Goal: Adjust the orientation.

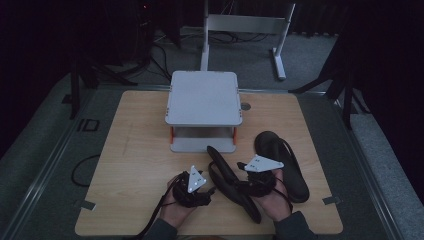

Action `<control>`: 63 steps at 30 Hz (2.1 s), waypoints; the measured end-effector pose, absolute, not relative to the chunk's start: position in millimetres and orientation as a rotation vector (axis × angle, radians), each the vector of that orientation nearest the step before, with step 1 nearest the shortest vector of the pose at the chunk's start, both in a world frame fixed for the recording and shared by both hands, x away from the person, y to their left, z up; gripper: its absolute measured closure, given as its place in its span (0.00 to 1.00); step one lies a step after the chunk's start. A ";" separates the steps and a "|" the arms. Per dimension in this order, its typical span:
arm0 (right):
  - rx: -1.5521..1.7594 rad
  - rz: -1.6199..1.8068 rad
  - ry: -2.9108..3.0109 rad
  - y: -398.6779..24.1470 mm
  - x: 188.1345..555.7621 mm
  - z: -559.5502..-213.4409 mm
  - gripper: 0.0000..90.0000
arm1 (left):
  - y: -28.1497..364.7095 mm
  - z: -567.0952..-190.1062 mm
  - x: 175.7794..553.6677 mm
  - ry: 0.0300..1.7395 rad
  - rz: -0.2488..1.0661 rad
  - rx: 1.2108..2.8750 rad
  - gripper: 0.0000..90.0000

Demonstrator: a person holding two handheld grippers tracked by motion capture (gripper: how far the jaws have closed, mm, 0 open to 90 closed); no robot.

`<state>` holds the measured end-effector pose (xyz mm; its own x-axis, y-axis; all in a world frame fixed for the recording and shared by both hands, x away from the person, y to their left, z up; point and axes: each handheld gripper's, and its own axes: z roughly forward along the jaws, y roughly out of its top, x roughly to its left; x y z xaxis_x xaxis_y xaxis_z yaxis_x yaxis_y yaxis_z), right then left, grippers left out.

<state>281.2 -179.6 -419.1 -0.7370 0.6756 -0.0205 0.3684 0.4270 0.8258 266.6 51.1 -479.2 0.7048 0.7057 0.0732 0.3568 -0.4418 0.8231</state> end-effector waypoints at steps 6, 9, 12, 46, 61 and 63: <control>1.072 1.166 2.254 -204.2 294.1 -422.1 0.65 | 51.3 -481.7 266.7 0.814 0.520 2.076 0.34; 1.139 1.061 2.202 -214.6 301.9 -424.0 0.65 | 53.5 -481.1 266.9 0.822 0.526 2.075 0.34; 1.208 0.988 2.213 -224.1 309.8 -427.7 0.69 | 54.3 -480.7 267.1 0.825 0.525 2.068 0.34; 1.307 0.897 2.252 -225.6 300.7 -456.9 0.49 | 34.5 -475.0 263.8 0.769 0.435 2.048 0.34; 1.231 1.167 2.333 -224.0 289.6 -454.4 0.53 | 20.7 -475.6 258.5 0.736 0.361 2.049 0.34; 1.233 1.131 2.365 -218.9 292.1 -460.5 0.56 | 15.9 -480.2 259.2 0.747 0.373 2.073 0.34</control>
<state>292.1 -218.9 -460.5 -0.6137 0.7788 0.1297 0.5899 0.3431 0.7310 259.2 15.9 -480.2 0.7746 0.6324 -0.0132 0.3699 -0.4360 0.8204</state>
